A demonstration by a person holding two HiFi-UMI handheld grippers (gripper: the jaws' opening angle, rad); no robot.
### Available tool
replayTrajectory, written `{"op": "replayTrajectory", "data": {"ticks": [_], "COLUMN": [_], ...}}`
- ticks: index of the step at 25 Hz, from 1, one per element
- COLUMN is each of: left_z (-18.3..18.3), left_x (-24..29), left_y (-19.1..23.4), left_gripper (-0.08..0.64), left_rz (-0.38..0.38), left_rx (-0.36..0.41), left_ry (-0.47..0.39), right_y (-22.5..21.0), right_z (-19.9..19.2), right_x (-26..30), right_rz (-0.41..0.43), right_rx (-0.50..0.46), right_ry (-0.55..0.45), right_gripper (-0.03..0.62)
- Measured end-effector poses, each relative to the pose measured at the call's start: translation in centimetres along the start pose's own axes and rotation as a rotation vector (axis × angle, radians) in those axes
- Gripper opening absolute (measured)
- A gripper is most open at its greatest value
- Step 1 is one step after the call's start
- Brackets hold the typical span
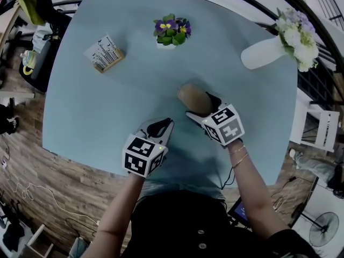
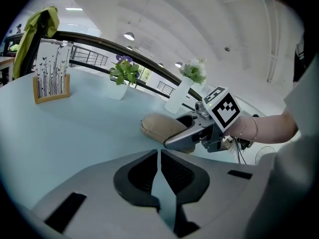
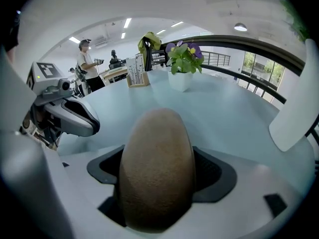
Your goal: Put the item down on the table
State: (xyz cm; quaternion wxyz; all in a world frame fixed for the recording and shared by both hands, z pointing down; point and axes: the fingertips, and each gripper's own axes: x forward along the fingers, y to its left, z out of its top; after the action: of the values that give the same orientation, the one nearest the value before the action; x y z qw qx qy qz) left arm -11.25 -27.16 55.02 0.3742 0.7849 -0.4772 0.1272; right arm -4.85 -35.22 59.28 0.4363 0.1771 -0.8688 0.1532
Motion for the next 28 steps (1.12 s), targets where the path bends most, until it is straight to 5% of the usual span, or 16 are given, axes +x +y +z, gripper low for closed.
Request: {"op": "replayTrajectory", "data": {"ticks": [14,23,28], "left_z": [0.7,1.8,3.8], "left_x": [-1.1,-2.0,-2.5], "left_y": [-0.6,-2.0,-2.9], "left_gripper": [0.020,0.020,0.020], "left_rz": [-0.011,-0.021,-0.026], "left_rx": [0.013,0.083,0.132], "left_ry": [-0.034,-0.045,-0.067], "right_y": [-0.1,2.5,3.4], "right_z": [2.3,5.5,6.6], "right_x": [-2.1,-7.2,-10.3], "right_rz": [-0.066,-0.068,-0.084], "right_rx": [0.018,0.002,0.084], "right_ry": [-0.106,-0.271,-0.384], "right_gripper": [0.410,0.404,0.292]}}
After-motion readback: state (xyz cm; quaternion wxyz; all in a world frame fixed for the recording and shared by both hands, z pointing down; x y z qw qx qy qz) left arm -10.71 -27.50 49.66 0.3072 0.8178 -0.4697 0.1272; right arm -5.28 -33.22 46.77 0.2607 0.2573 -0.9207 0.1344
